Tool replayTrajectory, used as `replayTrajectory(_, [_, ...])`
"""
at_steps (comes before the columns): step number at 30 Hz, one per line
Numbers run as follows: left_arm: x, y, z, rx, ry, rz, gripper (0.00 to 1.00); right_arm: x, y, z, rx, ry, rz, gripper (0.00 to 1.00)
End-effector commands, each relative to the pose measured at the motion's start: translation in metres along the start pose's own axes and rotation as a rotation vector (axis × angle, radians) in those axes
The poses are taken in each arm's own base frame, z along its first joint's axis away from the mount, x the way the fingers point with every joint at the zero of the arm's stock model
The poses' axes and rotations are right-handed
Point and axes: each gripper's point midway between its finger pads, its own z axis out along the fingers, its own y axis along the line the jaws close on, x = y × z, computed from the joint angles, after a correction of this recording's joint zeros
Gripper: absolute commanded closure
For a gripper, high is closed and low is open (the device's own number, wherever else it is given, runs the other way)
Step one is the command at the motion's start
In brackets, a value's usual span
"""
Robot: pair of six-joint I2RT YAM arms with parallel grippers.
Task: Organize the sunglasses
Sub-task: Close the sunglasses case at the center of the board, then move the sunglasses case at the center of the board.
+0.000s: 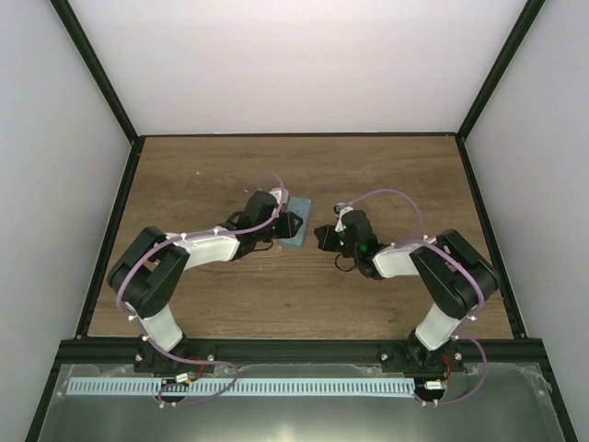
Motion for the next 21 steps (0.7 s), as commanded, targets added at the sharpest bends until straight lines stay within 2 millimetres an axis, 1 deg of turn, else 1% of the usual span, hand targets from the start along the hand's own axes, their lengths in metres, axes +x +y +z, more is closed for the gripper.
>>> replayTrajectory(1, [-0.018,-0.004,-0.018,-0.037,-0.071,0.049,0.59,-0.014,-0.001,-0.018,0.044,-0.065,-0.023,0.95])
replayTrajectory(2, [-0.018,-0.001,-0.018,-0.054,-0.064,0.059,0.47,-0.016,-0.002,-0.022,0.056,-0.078,-0.022,0.92])
replayTrajectory(3, [-0.018,0.001,-0.017,-0.075,-0.059,0.07,0.37,-0.018,-0.003,-0.027,0.067,-0.092,-0.021,0.87])
replayTrajectory(4, [-0.017,0.004,-0.016,-0.1,-0.055,0.082,0.29,-0.019,-0.004,-0.031,0.077,-0.104,-0.022,0.82])
replayTrajectory(5, [-0.019,0.005,-0.016,-0.125,-0.059,0.095,0.22,-0.021,-0.006,-0.036,0.088,-0.118,-0.023,0.76])
replayTrajectory(7, [-0.017,0.008,-0.015,-0.175,-0.06,0.123,0.11,-0.023,-0.011,-0.046,0.118,-0.144,-0.021,0.66])
replayTrajectory(9, [-0.016,0.012,-0.012,-0.233,-0.063,0.149,0.04,-0.024,-0.017,-0.055,0.151,-0.168,-0.023,0.58])
replayTrajectory(11, [-0.014,0.014,-0.008,-0.285,-0.064,0.179,0.02,-0.025,-0.022,-0.064,0.177,-0.19,-0.024,0.56])
replayTrajectory(15, [-0.005,0.015,0.006,-0.355,-0.034,0.238,0.02,-0.025,-0.027,-0.082,0.203,-0.225,-0.024,0.55])
replayTrajectory(17, [-0.002,0.018,0.013,-0.399,-0.016,0.261,0.02,-0.027,-0.027,-0.09,0.21,-0.243,-0.024,0.54])
replayTrajectory(21, [0.001,0.026,0.021,-0.458,0.01,0.291,0.08,-0.026,-0.027,-0.101,0.205,-0.264,-0.024,0.54])
